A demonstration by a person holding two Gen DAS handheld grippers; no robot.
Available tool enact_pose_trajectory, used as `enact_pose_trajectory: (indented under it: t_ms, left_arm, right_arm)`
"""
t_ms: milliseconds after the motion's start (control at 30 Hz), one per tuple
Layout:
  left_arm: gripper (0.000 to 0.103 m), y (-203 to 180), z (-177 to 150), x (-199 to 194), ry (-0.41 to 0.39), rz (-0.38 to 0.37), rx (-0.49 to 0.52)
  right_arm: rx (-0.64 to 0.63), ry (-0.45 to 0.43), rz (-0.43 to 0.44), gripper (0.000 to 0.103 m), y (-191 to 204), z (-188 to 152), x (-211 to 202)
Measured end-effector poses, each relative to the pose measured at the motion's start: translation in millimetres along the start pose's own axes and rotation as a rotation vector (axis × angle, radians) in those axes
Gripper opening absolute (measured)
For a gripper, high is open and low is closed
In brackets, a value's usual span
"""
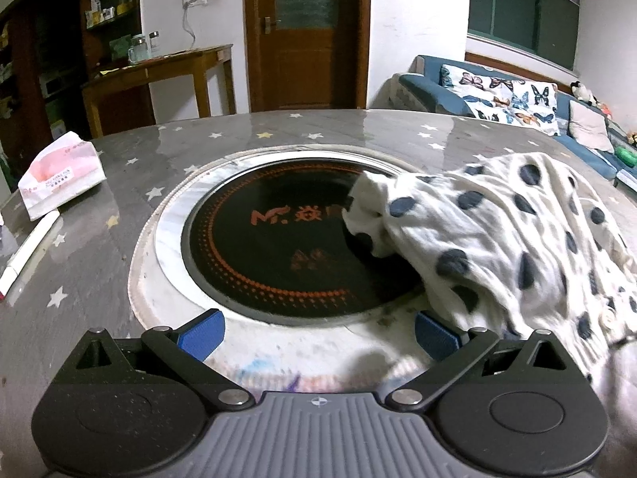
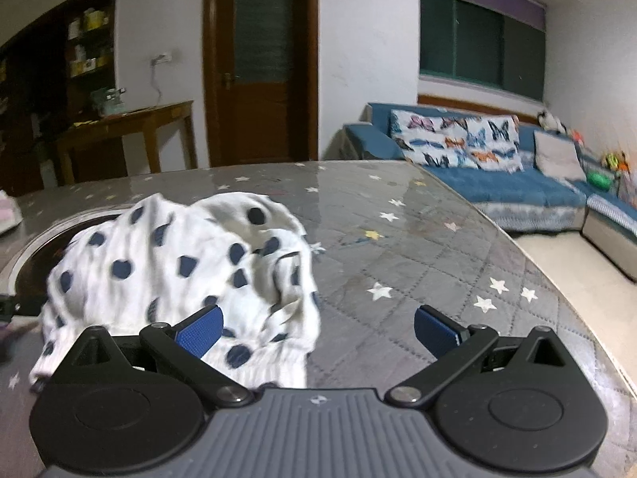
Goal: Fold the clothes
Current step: 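Move both grippers toward the polka-dot pants waistband with the button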
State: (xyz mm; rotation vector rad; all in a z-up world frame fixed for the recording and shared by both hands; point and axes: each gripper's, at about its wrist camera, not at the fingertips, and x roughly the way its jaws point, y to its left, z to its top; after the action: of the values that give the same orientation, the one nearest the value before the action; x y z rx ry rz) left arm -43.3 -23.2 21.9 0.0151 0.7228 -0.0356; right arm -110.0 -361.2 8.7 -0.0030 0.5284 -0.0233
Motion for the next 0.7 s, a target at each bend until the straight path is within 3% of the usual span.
enact_pose_trajectory:
  t_ms: [333, 700]
  left_arm:
    - [0.103, -18, -8, -20, 0.001, -0.036, 0.031]
    - [0.103, -29, -19, -40, -0.009, -0.039, 0.056]
  right_arm:
    - [-0.069, -0.026, 0.082, 0.103, 36, -13, -22]
    - [-0.071, -0.022, 0.136, 0.103, 50, -29, -46]
